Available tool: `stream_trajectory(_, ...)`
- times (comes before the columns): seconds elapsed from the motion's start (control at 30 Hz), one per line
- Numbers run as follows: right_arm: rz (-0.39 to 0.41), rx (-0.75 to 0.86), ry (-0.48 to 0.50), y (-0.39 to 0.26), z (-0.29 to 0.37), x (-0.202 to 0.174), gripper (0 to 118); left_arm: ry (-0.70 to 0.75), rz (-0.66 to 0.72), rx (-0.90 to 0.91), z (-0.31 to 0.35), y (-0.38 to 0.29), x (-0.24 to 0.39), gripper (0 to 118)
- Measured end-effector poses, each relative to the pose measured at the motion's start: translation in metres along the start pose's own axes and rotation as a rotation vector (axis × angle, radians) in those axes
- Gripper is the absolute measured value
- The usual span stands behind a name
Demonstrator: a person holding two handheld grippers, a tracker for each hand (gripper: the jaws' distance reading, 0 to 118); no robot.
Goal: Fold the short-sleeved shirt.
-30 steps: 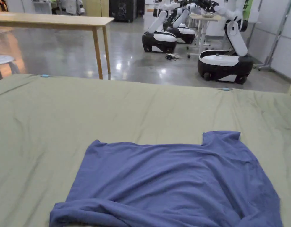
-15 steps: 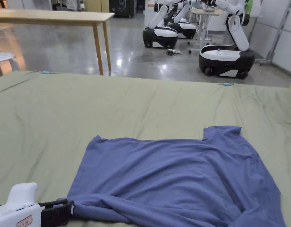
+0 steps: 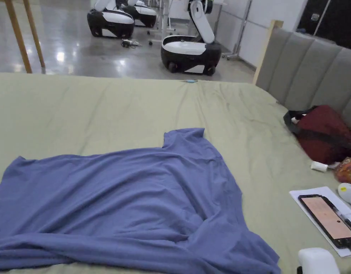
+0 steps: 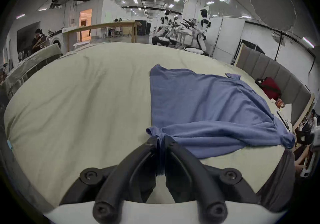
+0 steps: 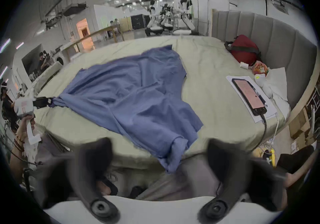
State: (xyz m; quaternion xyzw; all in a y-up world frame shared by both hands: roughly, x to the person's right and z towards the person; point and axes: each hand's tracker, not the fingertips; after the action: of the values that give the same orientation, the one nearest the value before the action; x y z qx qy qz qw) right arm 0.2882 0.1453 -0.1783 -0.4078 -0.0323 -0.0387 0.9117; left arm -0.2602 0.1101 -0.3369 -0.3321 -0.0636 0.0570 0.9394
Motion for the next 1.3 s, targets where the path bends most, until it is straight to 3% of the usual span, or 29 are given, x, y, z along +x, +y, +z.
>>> stream_trajectory(0.17, -0.024, -0.024, -0.014, -0.007, -0.018, 0.008, 115, -0.014, 0.028, 0.010, 0.003, 0.002, -0.004, 6)
stream_trajectory(0.23, -0.037, -0.040, -0.017, -0.006, -0.023, 0.011, 104, -0.020, 0.039, 0.002, 0.004, 0.002, -0.002, 6)
stream_trajectory(0.43, -0.098, -0.065, 0.034, -0.014, -0.035, 0.020, 5, -0.038, 0.042, -0.004, 0.000, 0.002, -0.010, 6)
stream_trajectory(0.53, -0.114, -0.020, 0.037, -0.011, -0.029, 0.014, 3, -0.042, 0.036, -0.001, 0.001, 0.002, -0.010, 6)
stream_trajectory(0.7, -0.066, 0.082, 0.053, 0.002, -0.007, 0.012, 3, -0.057, 0.031, 0.028, 0.009, 0.009, -0.014, 6)
stream_trajectory(0.97, 0.025, 0.279, 0.047, 0.098, -0.008, 0.021, 3, -0.112, 0.075, 0.124, 0.007, 0.068, -0.020, 6)
stream_trajectory(1.1, 0.068, 0.258, 0.016, 0.146, -0.054, 0.025, 3, -0.062, 0.029, 0.068, -0.024, 0.090, -0.021, 6)
stream_trajectory(1.3, 0.135, 0.056, 0.003, 0.175, -0.167, 0.028, 3, -0.029, -0.055, -0.105, -0.083, 0.082, -0.020, 6)
